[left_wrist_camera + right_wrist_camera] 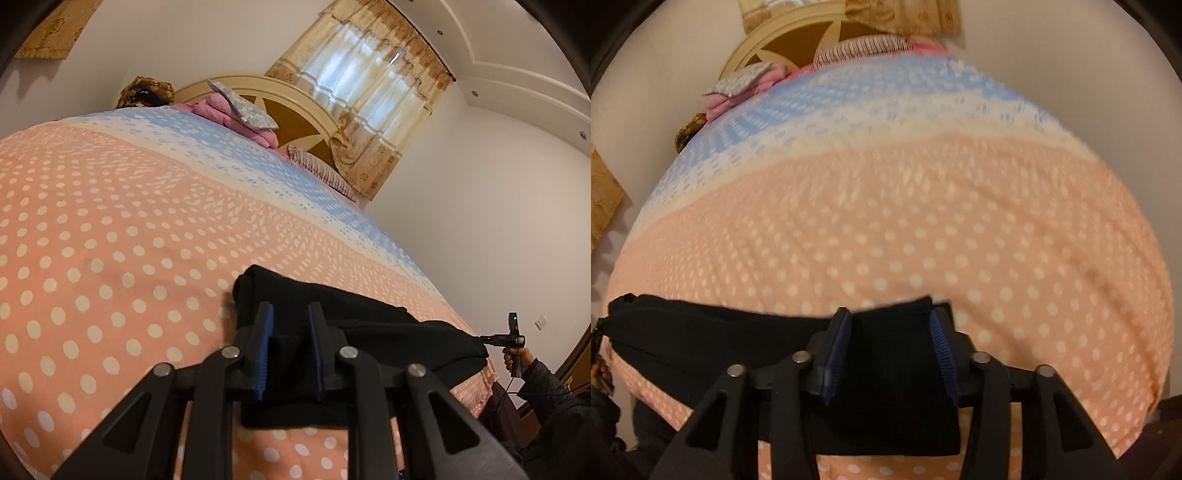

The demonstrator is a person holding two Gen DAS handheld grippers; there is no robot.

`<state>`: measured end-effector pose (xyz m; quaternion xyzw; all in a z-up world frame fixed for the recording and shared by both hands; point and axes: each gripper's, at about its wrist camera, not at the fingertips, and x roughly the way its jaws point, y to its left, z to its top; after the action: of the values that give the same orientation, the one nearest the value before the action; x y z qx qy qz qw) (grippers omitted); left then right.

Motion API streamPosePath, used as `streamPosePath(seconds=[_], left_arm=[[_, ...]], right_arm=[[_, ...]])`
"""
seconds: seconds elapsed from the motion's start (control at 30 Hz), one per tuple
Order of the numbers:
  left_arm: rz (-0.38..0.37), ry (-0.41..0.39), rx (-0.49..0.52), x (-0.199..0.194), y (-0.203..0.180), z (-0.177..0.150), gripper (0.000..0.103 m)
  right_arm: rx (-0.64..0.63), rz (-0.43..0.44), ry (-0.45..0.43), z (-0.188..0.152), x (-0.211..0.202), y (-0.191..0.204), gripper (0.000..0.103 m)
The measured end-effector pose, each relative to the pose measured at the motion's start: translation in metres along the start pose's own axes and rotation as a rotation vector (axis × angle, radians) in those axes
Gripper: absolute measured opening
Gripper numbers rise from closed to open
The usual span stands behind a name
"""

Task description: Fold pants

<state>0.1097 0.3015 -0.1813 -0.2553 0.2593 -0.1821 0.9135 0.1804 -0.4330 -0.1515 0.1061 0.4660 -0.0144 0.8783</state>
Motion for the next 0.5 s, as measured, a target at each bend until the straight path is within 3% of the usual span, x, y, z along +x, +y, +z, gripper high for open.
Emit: streamPosePath(seconds=[0.03, 0.3, 0.43, 0.47, 0.5], left_arm=[[0.005, 0.006, 0.005, 0.0, -0.001, 0.0, 0.021], [0.032, 0.017, 0.006, 0.006, -0.001, 0.001, 0.021], [0.033, 0.013, 0.007, 0.005, -0.001, 0.002, 0.021], [0.036, 0.011, 0.01, 0.004, -0.002, 0.002, 0.021], [0.04, 0.007, 0.013, 0.002, -0.003, 0.002, 0.021]], right_arm=[[-0.023, -0.005, -0.012, -0.003, -0.002, 0.004, 0.0], [-0.175, 0.116, -0.149, -0.046, -0.067, 0.025, 0.0], [-0.141, 0.105, -0.098, -0.059, -0.067, 0.027, 0.001], [-0.142, 0.089, -0.097, -0.058, -0.066, 0.03, 0.015], [-0.159, 0.056, -0.107, -0.057, -0.065, 0.035, 0.035]])
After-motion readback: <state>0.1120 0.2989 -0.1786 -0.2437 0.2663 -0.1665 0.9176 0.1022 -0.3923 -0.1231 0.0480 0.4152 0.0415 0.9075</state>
